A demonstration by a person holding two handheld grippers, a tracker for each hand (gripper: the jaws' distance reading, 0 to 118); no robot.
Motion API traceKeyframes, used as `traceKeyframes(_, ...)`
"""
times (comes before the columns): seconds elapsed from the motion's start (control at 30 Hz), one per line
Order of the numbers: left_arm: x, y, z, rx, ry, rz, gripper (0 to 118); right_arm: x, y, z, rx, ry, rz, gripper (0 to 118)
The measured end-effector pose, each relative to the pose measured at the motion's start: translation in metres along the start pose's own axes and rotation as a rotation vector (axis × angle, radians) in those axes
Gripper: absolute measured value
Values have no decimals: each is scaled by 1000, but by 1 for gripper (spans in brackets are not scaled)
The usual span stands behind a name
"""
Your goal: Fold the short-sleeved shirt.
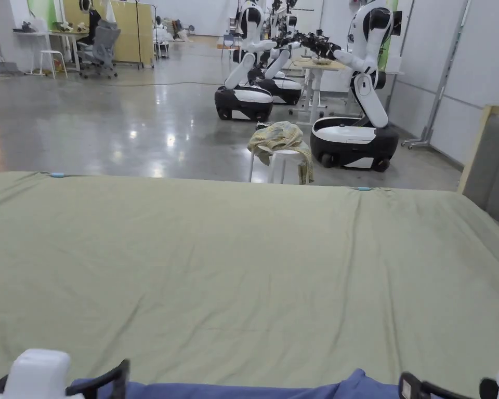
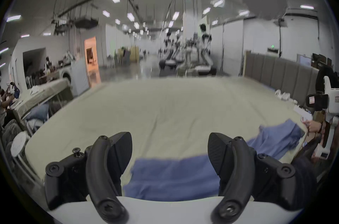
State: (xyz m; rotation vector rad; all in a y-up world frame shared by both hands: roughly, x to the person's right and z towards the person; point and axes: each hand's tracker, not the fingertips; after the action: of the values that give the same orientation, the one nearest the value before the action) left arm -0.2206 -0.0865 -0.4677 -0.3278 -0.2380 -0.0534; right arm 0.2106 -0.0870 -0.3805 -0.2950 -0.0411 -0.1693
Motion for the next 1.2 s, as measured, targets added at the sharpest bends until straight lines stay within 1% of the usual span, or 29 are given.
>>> traceKeyframes(0.03, 2, 4, -1, 55, -7, 6, 85, -12, 4, 0, 51, 11, 15, 114)
traceKeyframes(0.07, 10, 8, -4, 86, -8, 16, 85, -23, 8, -3, 84, 10, 42, 109)
traceKeyframes(0.1, 17, 12, -9, 84, -9, 24, 83, -34, 8, -7, 85, 0, 95, 91)
traceKeyframes(0.13, 23, 14, -12, 73, -5, 21, 72, -42, 9, -11, 69, -8, 133, 44)
traceKeyframes(0.17, 21, 12, -15, 69, -6, 21, 43, -49, 8, -14, 54, -23, 163, 10)
traceKeyframes(0.2, 22, 13, -17, 54, -15, 18, 11, -55, 5, -21, 35, -39, 182, 6)
traceKeyframes(0.23, 23, 14, -18, 38, -30, 22, 8, -58, 3, -23, 31, -34, 182, 6)
traceKeyframes(0.27, 24, 13, -20, 26, -21, 25, 8, -59, 1, -21, 37, -27, 177, 6)
traceKeyframes(0.3, 20, 11, -19, 26, -6, 18, 8, -60, 2, -19, 35, 3, 170, 6)
traceKeyframes(0.33, 15, 9, -20, 17, -32, 18, 8, -60, 2, -19, 32, 18, 161, 6)
traceKeyframes(0.43, 9, 7, -18, -3, -16, 18, 8, -63, 3, -19, 32, 12, 174, 6)
traceKeyframes(0.5, -3, 4, -18, -16, -13, 36, 8, -63, 5, -20, 22, 20, 164, 6)
traceKeyframes(0.53, -7, 6, -14, -22, -18, 64, 12, -63, 5, -19, 20, 24, 158, 6)
traceKeyframes(0.57, -11, 9, -9, -27, -23, 90, 28, -64, 5, -19, 17, 26, 157, 6)
traceKeyframes(0.6, -22, 8, -7, -33, -18, 100, 50, -66, 6, -19, 15, 27, 158, 6)
traceKeyframes(0.63, -33, 7, -6, -51, -5, 107, 76, -68, 5, -19, 12, 27, 161, 6)
traceKeyframes(0.67, -45, 7, -7, -81, 23, 117, 89, -70, 4, -19, 6, 28, 165, 6)
traceKeyframes(0.7, -51, 10, -1, -91, -12, 140, 91, -73, 3, -20, -8, 29, 173, 6)
traceKeyframes(0.8, -95, 4, 9, -139, -53, 258, 91, -82, -4, -23, -39, 39, 194, 6)
traceKeyframes(0.87, -134, -7, 2, -248, -84, 352, 91, -90, -9, -24, -61, 44, 196, 6)
traceKeyframes(0.93, -175, -28, -10, -373, -227, 558, 91, -99, -15, -26, -83, 54, 186, 6)
traceKeyframes(0.97, -189, -37, -16, -401, -294, 634, 91, -101, -17, -27, -89, 56, 185, 6)
traceKeyframes(1.0, -207, -54, -27, -454, -392, 746, 91, -106, -21, -29, -101, 57, 184, 6)
traceKeyframes(1.03, -219, -66, -37, -500, -457, 810, 91, -109, -23, -30, -109, 58, 183, 6)
traceKeyframes(1.07, -227, -80, -48, -545, -528, 864, 91, -112, -25, -31, -114, 57, 181, 6)
traceKeyframes(1.1, -233, -94, -61, -580, -565, 896, 91, -114, -26, -33, -122, 58, 180, 6)
traceKeyframes(1.17, -238, -118, -87, -658, -576, 943, 91, -120, -27, -35, -138, 53, 178, 6)
traceKeyframes(1.2, -227, -127, -97, -696, -622, 988, 91, -121, -27, -35, -141, 49, 176, 6)
